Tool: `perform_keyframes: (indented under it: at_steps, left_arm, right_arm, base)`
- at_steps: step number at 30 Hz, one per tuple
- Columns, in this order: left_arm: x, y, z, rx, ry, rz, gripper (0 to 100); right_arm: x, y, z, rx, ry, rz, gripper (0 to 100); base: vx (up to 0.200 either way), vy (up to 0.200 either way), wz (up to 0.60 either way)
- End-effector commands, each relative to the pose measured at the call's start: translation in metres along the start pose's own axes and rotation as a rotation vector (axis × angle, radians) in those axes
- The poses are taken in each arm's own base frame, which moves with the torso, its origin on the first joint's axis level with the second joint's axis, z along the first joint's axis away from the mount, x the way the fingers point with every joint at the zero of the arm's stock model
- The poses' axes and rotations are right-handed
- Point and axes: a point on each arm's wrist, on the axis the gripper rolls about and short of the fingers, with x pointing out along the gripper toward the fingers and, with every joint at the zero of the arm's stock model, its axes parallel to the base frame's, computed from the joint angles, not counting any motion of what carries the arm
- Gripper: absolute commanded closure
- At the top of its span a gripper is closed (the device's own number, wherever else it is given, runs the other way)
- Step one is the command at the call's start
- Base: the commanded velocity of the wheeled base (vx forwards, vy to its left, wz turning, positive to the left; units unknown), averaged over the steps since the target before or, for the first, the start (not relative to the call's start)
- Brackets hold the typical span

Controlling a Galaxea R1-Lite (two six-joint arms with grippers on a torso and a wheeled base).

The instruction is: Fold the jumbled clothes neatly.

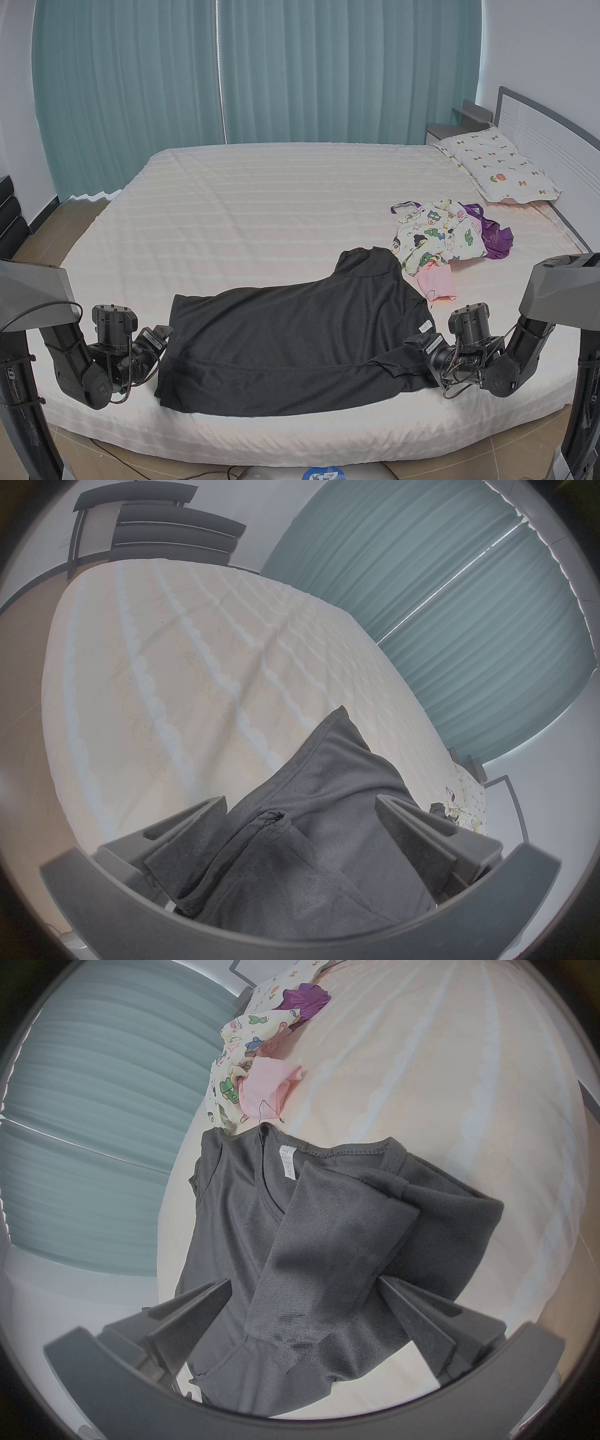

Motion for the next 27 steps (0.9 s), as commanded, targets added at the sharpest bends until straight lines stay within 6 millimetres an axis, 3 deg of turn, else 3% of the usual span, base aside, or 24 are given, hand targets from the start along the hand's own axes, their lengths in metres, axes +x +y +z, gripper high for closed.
perform_keyframes:
  at_steps: [1, 14, 27]
  left_arm:
    - [0.0, 0.0, 0.0, -0.001, -0.001, 0.002, 0]
    - [0.001, 0.001, 0.002, -0.006, -0.007, 0.004, 0]
    - [0.0, 0.001, 0.002, -0.006, -0.007, 0.004, 0]
  right_arm:
    - [0.001, -0.002, -0.001, 0.0, 0.002, -0.007, 100]
    - [-0.015, -0.001, 0.0, -0.009, -0.002, -0.005, 100]
    - [-0.058, 0.019, 0.001, -0.087, 0.042, 0.025, 100]
  base:
    - [0.0, 0.0, 0.0]
    - [0.0, 0.0, 0.0]
    - [0.0, 0.0, 0.0]
